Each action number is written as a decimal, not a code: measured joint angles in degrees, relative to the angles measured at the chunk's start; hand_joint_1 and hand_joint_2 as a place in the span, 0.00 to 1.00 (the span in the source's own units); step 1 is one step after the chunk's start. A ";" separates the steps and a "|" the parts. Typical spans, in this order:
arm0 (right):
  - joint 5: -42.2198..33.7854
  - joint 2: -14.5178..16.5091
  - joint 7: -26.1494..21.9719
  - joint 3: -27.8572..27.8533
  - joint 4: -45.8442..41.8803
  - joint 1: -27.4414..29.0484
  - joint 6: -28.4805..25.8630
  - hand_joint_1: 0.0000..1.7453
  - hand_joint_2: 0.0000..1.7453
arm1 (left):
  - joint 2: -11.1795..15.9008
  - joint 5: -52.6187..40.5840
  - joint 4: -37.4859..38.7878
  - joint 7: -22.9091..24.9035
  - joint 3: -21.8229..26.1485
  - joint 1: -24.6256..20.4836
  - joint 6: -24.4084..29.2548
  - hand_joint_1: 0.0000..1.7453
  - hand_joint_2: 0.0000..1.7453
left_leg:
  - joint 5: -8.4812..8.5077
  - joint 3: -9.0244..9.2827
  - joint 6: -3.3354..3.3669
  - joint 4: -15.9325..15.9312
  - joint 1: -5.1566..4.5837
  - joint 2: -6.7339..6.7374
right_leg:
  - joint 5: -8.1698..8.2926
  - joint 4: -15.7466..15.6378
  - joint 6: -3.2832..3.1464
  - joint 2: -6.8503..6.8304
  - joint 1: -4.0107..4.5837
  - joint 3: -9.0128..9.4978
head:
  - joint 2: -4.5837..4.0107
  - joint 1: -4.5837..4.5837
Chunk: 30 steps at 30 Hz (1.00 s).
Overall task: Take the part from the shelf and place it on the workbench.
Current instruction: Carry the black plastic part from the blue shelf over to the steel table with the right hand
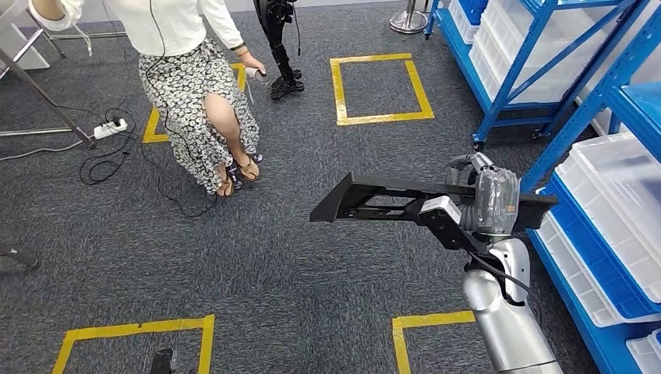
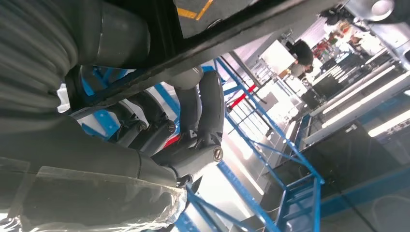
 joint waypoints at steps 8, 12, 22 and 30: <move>2.94 -0.49 1.86 -1.92 -4.42 3.90 0.12 1.00 1.00 | -1.09 -0.55 0.02 1.00 -0.59 -0.91 -0.05 0.00 1.00 | 0.35 1.81 -0.74 -1.55 1.19 -5.44 | -1.78 10.31 2.23 4.81 -1.47 -7.17 | 0.00 0.43; 3.56 -0.28 2.07 -2.34 -6.23 4.79 0.62 1.00 1.00 | -1.04 -0.64 0.03 1.07 -0.81 -0.93 0.14 0.00 1.00 | -1.46 0.00 -3.16 2.02 1.56 -7.49 | 1.72 1.67 2.79 6.97 -2.17 -3.18 | 0.00 0.71; 4.15 0.25 2.23 -3.38 -9.59 6.30 1.93 1.00 1.00 | -0.90 -0.92 0.06 1.02 -1.01 -0.77 0.37 0.00 1.00 | -8.15 -9.30 -3.77 19.15 2.15 -1.91 | 0.67 2.09 -0.69 3.15 -0.31 -2.19 | 0.00 -0.11; 4.40 0.61 2.16 -4.38 -11.45 7.64 1.89 1.00 1.00 | -0.35 -1.12 -0.06 1.14 -1.44 -1.44 0.40 0.00 1.00 | -1.52 -0.25 -0.25 1.74 -0.76 0.58 | 0.08 0.69 -0.33 -0.17 0.02 -0.77 | 0.00 -0.16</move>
